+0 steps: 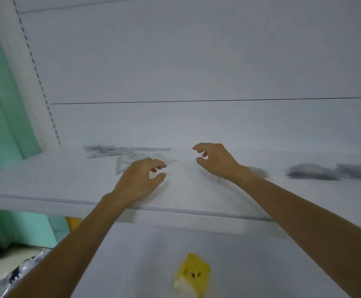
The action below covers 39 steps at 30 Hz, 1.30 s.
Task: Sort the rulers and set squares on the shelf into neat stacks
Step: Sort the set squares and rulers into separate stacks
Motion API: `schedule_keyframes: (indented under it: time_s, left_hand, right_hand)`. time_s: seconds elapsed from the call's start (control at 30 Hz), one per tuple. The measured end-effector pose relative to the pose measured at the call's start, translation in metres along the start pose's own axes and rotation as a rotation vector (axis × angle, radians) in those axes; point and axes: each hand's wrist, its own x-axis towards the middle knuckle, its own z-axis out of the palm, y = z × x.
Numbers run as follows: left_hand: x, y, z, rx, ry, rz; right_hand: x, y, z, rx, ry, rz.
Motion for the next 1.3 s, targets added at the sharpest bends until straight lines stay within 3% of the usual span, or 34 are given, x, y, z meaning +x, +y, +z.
schedule_keyframes:
  time_s: [0.17, 0.43, 0.87, 1.0, 1.3]
  left_hand:
    - [-0.028, -0.08, -0.058, 0.03, 0.028, -0.096]
    - [-0.045, -0.163, -0.103, 0.006, -0.006, -0.097]
    - [0.049, -0.234, -0.094, -0.014, -0.032, -0.048]
    - [0.094, -0.254, -0.092, -0.001, -0.013, -0.011]
    - [0.15, -0.295, -0.073, 0.091, -0.174, -0.009]
  right_hand:
    - [0.034, -0.067, 0.071, -0.015, -0.053, -0.06]
    - [0.067, -0.126, 0.131, -0.005, -0.077, -0.049]
    - [0.153, -0.099, 0.144, -0.126, -0.093, 0.0]
    - [0.182, -0.082, 0.152, -0.135, -0.175, -0.024]
    - [0.218, -0.08, 0.184, -0.125, -0.262, -0.022]
